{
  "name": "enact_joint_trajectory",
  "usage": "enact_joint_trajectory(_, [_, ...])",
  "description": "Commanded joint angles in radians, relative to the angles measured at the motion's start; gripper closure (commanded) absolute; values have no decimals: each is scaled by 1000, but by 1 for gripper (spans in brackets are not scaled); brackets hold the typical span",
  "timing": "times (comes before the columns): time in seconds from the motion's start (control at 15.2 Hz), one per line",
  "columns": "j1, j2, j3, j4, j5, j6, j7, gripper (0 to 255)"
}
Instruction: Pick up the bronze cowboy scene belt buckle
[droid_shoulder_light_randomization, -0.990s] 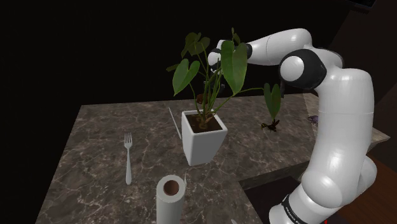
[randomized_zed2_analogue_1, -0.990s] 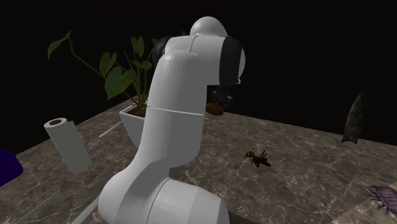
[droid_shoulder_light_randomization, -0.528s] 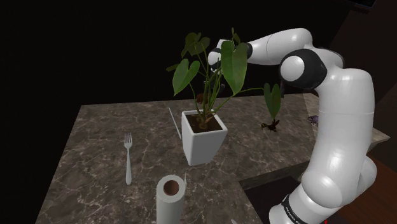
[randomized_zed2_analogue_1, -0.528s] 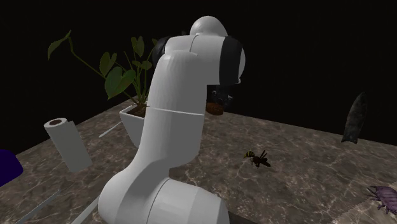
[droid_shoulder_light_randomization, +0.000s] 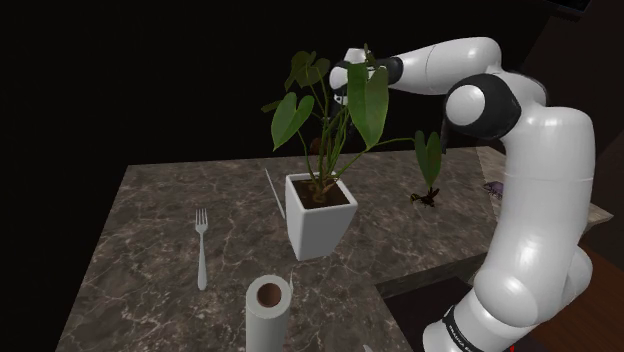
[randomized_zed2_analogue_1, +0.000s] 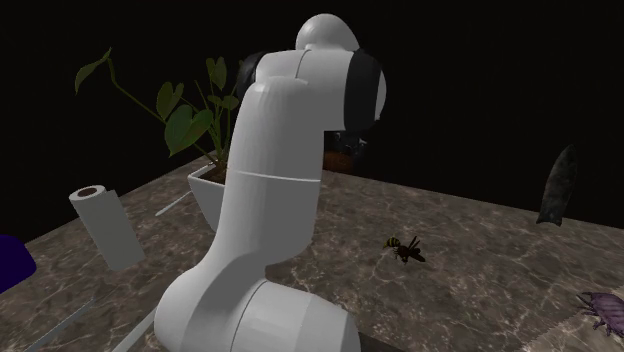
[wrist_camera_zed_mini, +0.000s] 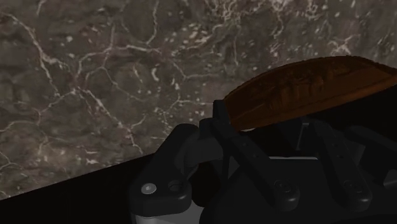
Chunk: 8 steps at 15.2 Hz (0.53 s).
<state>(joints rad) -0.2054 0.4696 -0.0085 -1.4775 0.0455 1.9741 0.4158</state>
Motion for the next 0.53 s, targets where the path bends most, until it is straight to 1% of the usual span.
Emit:
enact_joint_trajectory(0.0, [1, -4, 0, 19, -1, -23, 3, 255])
enact_joint_trajectory(0.33, [1, -15, 0, 69, -2, -84, 5, 255])
enact_joint_trajectory(0.46, [1, -15, 0, 71, -2, -86, 5, 255])
